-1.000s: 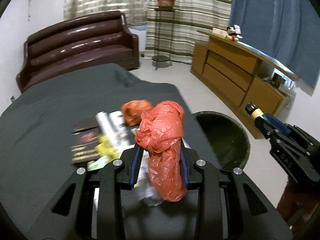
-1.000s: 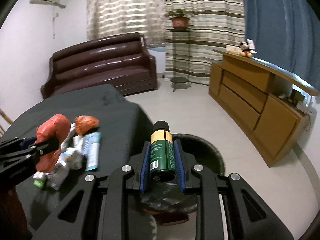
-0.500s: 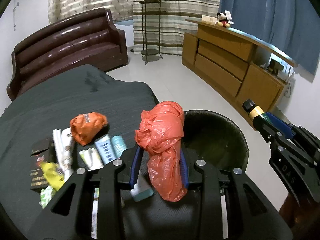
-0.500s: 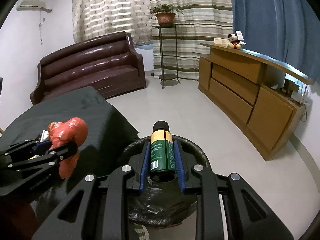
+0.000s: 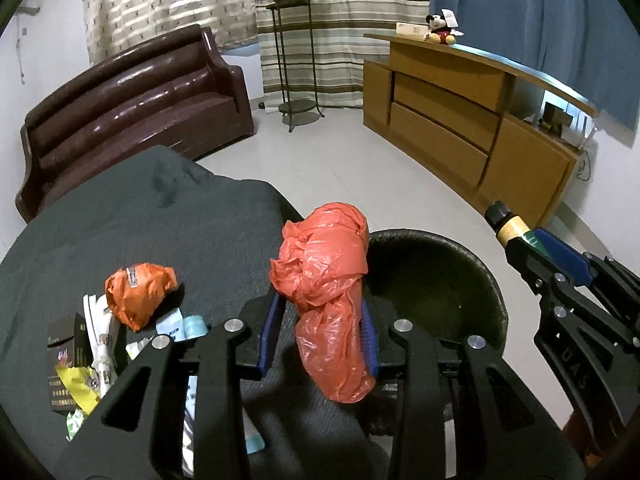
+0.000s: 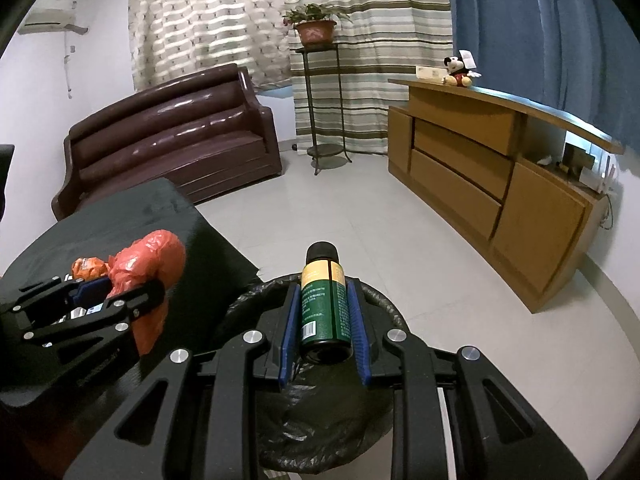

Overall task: Collect trash
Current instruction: 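Carry the red bag and green can over the black bin and open both tools, then move both open tools back over the trash pile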

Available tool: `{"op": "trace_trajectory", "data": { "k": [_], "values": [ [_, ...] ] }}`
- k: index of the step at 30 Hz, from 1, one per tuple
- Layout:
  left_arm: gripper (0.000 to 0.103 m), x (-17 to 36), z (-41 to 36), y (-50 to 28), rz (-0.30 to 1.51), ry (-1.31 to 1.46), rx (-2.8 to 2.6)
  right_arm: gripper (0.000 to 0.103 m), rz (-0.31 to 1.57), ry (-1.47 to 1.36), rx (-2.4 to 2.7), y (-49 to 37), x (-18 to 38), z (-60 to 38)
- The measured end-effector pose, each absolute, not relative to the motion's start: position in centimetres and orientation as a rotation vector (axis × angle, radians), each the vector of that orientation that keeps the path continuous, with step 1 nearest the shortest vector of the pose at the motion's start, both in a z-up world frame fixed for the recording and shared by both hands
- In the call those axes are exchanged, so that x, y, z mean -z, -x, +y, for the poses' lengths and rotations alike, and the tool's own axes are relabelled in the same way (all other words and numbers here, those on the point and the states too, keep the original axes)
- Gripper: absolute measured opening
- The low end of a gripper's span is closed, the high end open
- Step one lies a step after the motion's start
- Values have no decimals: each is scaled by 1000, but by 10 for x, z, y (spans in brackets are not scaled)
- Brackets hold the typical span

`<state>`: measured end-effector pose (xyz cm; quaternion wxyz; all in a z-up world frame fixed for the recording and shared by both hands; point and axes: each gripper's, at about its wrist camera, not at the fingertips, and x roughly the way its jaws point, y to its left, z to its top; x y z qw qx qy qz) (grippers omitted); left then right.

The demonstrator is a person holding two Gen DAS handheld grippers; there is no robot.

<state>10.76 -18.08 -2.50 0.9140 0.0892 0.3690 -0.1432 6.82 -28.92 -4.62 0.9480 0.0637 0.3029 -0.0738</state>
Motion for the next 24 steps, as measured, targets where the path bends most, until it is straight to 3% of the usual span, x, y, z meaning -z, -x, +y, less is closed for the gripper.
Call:
{"op": "trace_trajectory", "data": {
  "k": [4,9,24],
  "values": [
    [50,29,-185,-111,767,-195,279,38,619,-161,149,-69,49,-294],
    [59,30,-184,-113,772,-183,271,42,623,-178,160,-66,49,-296],
    [61,20,-148,-103,772,-131,238,59,612,-165,180,-63,39,-285]
  ]
}}
